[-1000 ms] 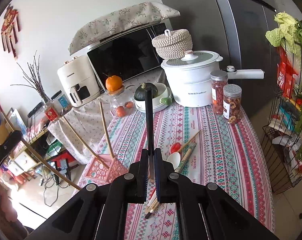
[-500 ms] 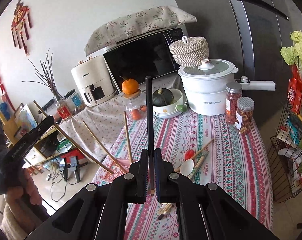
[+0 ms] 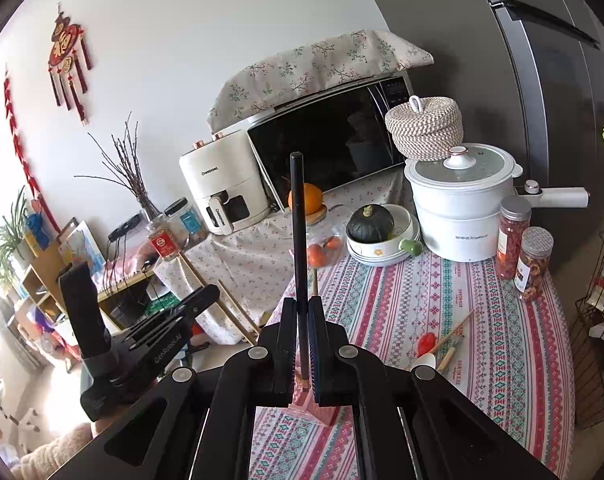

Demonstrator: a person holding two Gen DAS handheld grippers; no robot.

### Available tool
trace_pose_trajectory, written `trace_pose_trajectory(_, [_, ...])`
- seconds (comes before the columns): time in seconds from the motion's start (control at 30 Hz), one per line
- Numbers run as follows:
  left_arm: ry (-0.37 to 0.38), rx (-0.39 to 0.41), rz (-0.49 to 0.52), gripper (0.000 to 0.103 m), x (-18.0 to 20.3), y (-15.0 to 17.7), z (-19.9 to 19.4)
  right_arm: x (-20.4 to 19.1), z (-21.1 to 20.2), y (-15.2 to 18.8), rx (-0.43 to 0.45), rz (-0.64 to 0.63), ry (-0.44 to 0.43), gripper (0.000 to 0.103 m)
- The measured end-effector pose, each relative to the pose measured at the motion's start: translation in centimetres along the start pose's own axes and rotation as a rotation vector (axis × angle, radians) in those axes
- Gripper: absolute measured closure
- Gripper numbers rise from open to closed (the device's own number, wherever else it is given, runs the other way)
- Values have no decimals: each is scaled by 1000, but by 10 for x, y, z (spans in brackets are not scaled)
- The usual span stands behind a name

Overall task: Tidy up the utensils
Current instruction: 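Drop the chopstick into the basket with the left gripper while the right gripper carries the black chopstick there, then release the black chopstick into the basket with the right gripper, then move toward the spoons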

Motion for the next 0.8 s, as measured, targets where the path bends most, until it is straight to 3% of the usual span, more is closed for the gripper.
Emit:
trace_pose_trajectory(0.07, [9, -17, -2, 96, 1, 3, 4, -4, 8, 0, -9, 0, -12, 98])
trace_pose_trajectory(0.13, [7, -23, 1, 89, 1, 5, 4, -8, 16, 2, -19, -3, -16, 98])
trace_pose_trajectory(0.2, [10, -30, -1, 69, 1, 5, 2, -10, 22, 3, -28, -5, -16, 97])
trace_pose_trajectory(0.47, [-31, -76, -15, 29, -11, 12, -19, -8, 51, 19, -107, -17, 13, 97])
trace_pose_trajectory(0.8, [-37, -163, -39, 22, -23, 36, -22, -2, 88, 42, -216, -13, 26, 96])
Point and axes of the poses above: each gripper's, at about its wrist camera, not at the fingertips, and z roughly the way its jaws point, x to its right, y to its underside, the point moved 6 cm from there along z, roughly the way its jaws point
